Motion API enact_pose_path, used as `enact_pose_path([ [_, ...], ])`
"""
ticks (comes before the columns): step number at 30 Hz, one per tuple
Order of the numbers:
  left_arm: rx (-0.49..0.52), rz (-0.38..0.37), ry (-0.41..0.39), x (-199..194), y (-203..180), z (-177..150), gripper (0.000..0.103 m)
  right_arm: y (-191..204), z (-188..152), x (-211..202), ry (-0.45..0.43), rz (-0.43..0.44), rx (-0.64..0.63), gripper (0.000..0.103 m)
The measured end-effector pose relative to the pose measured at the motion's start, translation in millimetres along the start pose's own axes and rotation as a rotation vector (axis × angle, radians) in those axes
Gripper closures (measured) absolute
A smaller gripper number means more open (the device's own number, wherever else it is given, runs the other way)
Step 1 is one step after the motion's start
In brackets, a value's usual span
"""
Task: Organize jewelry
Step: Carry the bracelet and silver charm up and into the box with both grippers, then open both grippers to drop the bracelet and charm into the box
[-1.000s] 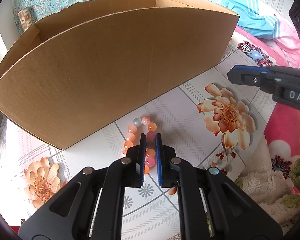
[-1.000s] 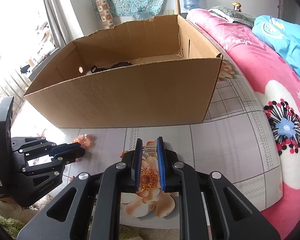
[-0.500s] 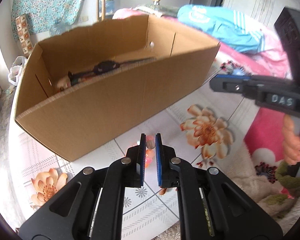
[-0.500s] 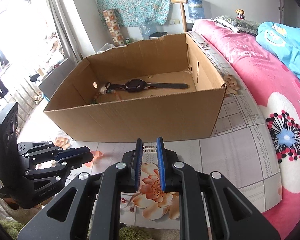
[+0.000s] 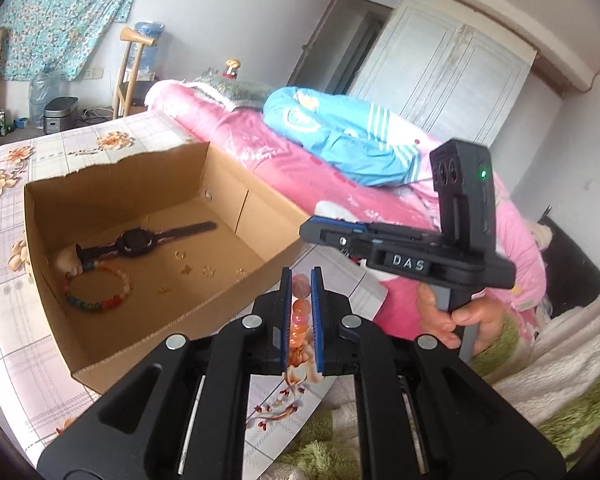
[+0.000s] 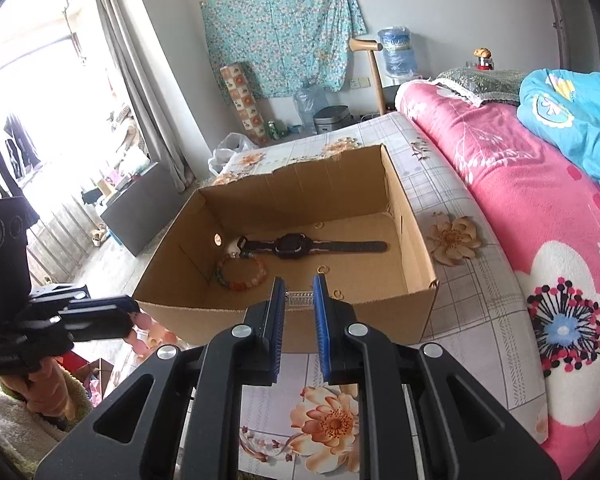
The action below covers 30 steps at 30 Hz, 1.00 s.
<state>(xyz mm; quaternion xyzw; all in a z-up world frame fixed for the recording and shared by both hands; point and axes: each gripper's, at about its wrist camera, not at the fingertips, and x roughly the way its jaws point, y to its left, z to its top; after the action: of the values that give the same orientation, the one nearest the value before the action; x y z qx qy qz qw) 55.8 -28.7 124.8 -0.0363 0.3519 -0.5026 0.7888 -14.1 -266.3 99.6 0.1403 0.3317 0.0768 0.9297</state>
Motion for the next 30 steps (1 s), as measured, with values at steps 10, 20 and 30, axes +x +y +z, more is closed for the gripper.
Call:
enact_pose_path([
  [10,-0.041,0.203,0.091,20,56,39,0.095,-12,23,14,-0.031,0.026,0.005,0.088],
  [20,-0.131,0.235,0.425,80,107,16,0.095,-34,29,40,-0.005,0.056,0.041,0.088],
  [30,-0.144,0.281,0.525,94,113,8,0.085,-42,29,50,0.01,0.06,0.053,0.088],
])
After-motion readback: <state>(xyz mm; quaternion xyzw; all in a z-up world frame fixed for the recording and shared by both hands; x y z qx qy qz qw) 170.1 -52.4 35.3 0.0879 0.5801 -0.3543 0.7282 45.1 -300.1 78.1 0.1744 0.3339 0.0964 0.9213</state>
